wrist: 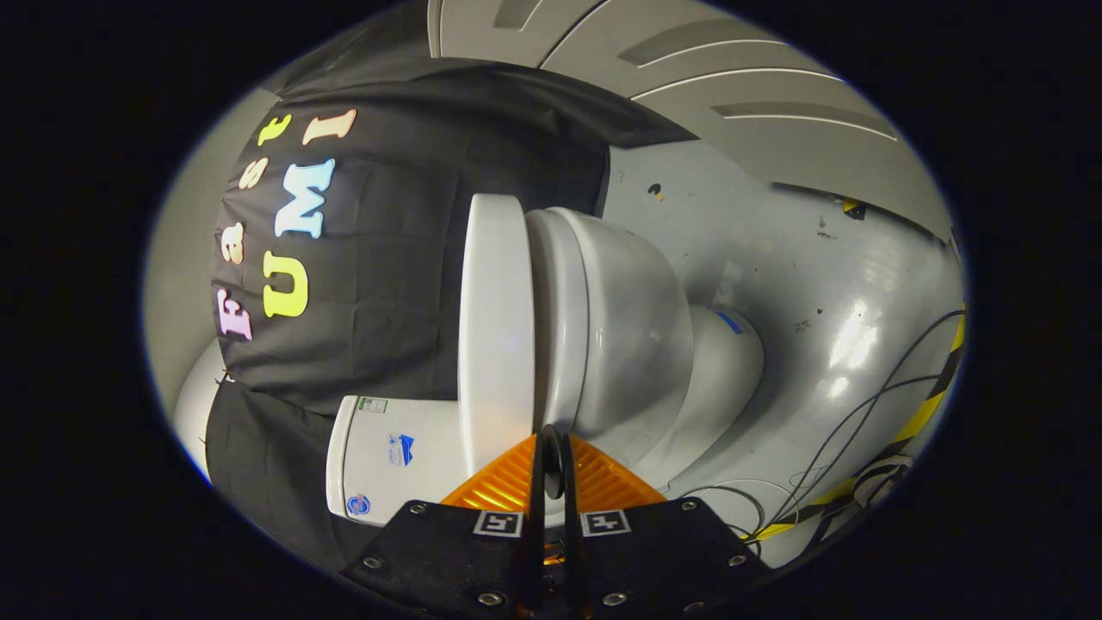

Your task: Open the toilet lid.

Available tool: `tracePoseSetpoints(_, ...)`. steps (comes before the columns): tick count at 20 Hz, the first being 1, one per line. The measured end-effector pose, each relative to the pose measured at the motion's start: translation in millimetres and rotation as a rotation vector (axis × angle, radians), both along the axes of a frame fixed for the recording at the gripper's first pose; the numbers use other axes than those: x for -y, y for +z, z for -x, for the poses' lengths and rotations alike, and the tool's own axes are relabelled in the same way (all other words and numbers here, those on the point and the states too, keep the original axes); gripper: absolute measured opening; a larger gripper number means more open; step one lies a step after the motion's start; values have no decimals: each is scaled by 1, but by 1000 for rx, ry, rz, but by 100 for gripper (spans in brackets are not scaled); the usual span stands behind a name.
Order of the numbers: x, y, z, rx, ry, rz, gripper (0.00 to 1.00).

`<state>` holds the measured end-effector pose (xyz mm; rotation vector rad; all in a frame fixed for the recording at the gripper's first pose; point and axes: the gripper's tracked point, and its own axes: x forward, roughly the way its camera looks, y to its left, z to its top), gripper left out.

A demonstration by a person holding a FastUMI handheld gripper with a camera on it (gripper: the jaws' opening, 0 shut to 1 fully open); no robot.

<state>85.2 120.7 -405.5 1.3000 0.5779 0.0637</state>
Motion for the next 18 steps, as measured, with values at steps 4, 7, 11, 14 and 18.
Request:
tracePoseSetpoints(4, -1, 3, 2, -8, -20, 90, 0)
tracePoseSetpoints(7, -2, 2, 3, -22, -12, 155, 0)
tracePoseSetpoints(11, -5, 2, 2, -52, -34, 126, 1)
tracePoseSetpoints(14, -6, 4, 3, -74, -56, 150, 0)
tracePoseSetpoints(18, -7, 16, 3, -105, -78, 199, 0)
